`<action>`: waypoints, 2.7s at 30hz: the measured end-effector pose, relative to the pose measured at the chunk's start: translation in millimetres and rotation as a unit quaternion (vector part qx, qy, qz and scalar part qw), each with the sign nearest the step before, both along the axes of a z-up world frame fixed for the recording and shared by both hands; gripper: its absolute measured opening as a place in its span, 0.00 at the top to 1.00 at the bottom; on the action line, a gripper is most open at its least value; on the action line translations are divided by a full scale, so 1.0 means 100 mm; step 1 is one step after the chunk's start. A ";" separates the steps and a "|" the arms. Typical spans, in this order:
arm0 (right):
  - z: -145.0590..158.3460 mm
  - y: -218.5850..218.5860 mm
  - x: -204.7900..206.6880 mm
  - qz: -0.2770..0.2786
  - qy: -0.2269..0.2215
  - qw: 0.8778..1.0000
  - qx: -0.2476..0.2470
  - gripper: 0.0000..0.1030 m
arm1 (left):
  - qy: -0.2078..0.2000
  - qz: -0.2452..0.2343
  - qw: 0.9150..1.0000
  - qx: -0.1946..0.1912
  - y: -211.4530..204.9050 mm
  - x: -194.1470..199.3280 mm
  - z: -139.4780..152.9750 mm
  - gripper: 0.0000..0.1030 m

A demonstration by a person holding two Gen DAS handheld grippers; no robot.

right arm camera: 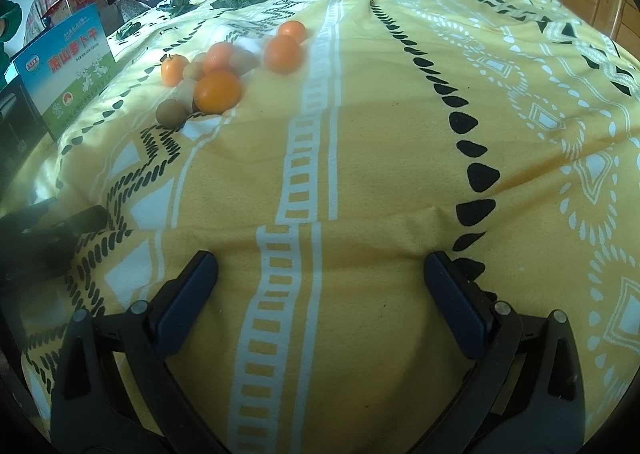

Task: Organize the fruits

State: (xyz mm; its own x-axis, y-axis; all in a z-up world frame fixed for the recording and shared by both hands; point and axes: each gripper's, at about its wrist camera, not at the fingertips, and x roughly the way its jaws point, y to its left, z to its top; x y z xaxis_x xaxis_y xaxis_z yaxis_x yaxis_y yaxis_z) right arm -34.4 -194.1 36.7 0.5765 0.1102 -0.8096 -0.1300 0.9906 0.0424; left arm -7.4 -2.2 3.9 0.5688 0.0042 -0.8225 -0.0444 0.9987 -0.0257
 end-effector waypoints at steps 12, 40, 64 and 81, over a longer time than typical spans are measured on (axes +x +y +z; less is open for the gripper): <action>-0.01 0.01 0.03 0.004 -0.001 1.000 0.011 0.00 | 0.003 0.001 1.000 0.002 0.01 0.01 0.00 0.00; -0.02 0.02 0.03 0.003 0.000 1.000 0.002 0.00 | 0.003 0.001 1.000 0.002 0.01 0.01 0.00 0.00; -0.02 0.01 0.03 0.003 0.000 1.000 0.003 0.00 | 0.003 0.001 1.000 0.002 0.01 0.01 0.00 0.00; -0.01 0.03 0.04 0.004 -0.001 1.000 0.006 0.00 | 0.003 0.001 1.000 0.003 0.01 0.00 0.00 0.00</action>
State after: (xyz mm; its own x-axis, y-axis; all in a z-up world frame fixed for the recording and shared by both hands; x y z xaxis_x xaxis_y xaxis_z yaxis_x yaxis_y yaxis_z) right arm -30.1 -191.5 35.5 0.5773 0.1251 -0.8069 -0.1380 0.9889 0.0545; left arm -6.9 -1.7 3.9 0.5641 0.0091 -0.8256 -0.0457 0.9988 -0.0202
